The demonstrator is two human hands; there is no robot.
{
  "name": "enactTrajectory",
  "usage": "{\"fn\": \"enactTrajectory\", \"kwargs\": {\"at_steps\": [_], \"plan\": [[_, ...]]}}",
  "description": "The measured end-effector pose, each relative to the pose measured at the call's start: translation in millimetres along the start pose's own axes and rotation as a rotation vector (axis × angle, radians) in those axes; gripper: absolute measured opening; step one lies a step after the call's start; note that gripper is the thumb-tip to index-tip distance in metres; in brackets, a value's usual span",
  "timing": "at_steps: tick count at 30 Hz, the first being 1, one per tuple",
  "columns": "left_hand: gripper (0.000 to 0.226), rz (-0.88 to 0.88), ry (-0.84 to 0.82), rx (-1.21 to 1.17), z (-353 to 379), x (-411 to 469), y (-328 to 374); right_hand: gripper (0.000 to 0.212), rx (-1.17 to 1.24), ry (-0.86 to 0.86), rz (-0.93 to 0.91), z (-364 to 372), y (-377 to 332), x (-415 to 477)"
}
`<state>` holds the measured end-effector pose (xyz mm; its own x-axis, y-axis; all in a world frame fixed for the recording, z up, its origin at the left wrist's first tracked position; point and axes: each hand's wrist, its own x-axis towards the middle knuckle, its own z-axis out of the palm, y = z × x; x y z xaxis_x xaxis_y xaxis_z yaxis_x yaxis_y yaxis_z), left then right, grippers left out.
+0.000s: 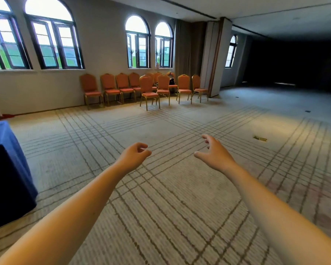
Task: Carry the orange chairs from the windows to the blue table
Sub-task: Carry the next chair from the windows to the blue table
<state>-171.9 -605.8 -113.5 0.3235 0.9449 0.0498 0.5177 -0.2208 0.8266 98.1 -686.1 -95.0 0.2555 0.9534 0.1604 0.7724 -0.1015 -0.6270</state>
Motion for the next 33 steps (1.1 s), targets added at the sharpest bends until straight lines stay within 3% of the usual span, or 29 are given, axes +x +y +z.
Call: {"fn": "enactTrajectory", "kwargs": {"at_steps": [7, 17, 28, 33], "plan": [[0.043, 0.041, 0.010, -0.033, 25.3, 230.3, 6.8, 0.077, 0.015, -0.010, -0.011, 18.5, 45.0, 220.7], [0.041, 0.034, 0.037, -0.005, 66.5, 491.8, 11.5, 0.076, 0.025, -0.001, 0.020, 22.8, 114.9, 468.3], [0.043, 0.001, 0.099, -0.006, 117.1, 823.0, 31.6, 0.075, 0.075, -0.018, -0.060, 5.8, 202.5, 805.3], [0.041, 0.005, 0.130, 0.016, 130.9, 930.4, 30.2, 0.073, 0.072, -0.033, -0.072, 4.5, 226.3, 914.9]]}}
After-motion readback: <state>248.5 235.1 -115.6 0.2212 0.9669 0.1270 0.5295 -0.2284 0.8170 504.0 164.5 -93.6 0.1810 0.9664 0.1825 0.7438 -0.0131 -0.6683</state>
